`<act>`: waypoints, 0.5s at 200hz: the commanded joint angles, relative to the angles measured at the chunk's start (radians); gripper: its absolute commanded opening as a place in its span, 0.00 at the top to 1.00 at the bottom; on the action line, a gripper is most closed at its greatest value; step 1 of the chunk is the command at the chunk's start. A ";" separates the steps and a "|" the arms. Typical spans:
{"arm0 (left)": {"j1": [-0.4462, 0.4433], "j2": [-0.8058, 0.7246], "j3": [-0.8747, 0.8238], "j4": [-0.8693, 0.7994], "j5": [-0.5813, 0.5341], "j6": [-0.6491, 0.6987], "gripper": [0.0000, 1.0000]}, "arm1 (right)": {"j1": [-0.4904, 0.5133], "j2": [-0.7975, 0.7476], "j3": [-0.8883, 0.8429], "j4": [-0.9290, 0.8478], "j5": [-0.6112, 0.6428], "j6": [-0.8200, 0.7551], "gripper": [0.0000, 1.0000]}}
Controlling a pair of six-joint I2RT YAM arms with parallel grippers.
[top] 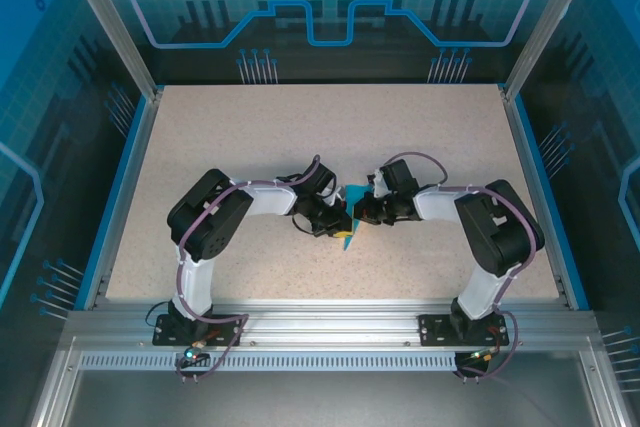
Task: Fold a paper plane with a square sheet of paper (fold left side to right side)
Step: Fold the wing for the fifth time at the center of the table.
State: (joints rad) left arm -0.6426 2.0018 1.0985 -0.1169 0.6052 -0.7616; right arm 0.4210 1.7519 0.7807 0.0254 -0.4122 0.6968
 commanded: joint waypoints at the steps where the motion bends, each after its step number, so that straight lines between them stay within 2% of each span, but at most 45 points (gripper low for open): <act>1: -0.015 0.051 -0.028 -0.139 -0.103 -0.015 1.00 | 0.010 0.035 0.013 -0.041 0.034 -0.035 0.95; 32: -0.016 0.051 -0.029 -0.146 -0.105 -0.015 1.00 | -0.002 0.038 0.011 -0.073 0.075 -0.057 0.95; 100: -0.016 0.054 -0.032 -0.153 -0.104 -0.017 1.00 | -0.078 0.059 0.092 -0.127 0.068 -0.128 0.94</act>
State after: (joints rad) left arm -0.6445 2.0018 1.0985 -0.1181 0.6022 -0.7616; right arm 0.4023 1.7737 0.8307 -0.0441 -0.4164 0.6216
